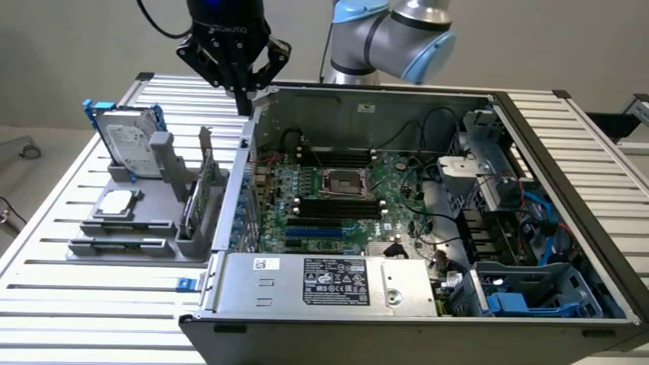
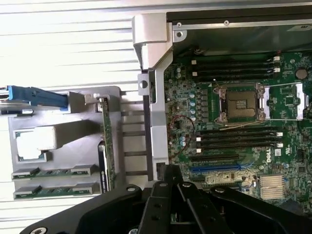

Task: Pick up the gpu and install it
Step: 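Reach for the gpu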

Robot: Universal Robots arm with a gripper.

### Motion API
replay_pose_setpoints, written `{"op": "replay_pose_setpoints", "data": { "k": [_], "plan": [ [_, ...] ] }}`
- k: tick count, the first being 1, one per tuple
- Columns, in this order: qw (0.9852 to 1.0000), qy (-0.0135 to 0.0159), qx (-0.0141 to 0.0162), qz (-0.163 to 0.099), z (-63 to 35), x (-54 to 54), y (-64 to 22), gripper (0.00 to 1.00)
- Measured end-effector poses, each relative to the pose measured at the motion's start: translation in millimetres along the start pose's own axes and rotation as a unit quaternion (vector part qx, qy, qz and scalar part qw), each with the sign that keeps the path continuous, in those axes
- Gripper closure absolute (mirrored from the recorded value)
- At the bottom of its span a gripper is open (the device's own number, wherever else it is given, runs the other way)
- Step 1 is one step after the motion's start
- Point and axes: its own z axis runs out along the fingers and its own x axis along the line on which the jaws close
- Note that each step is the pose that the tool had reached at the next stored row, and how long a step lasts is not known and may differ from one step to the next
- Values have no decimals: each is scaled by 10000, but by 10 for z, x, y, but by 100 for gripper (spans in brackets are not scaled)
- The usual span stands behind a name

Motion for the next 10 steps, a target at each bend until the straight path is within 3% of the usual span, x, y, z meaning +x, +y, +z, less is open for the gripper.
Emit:
{"op": "replay_pose_setpoints", "data": {
  "k": [5,10],
  "plan": [
    [10000,18,1,1,56,224,-44,89],
    [10000,61,4,3,119,394,-106,89]
  ]
}}
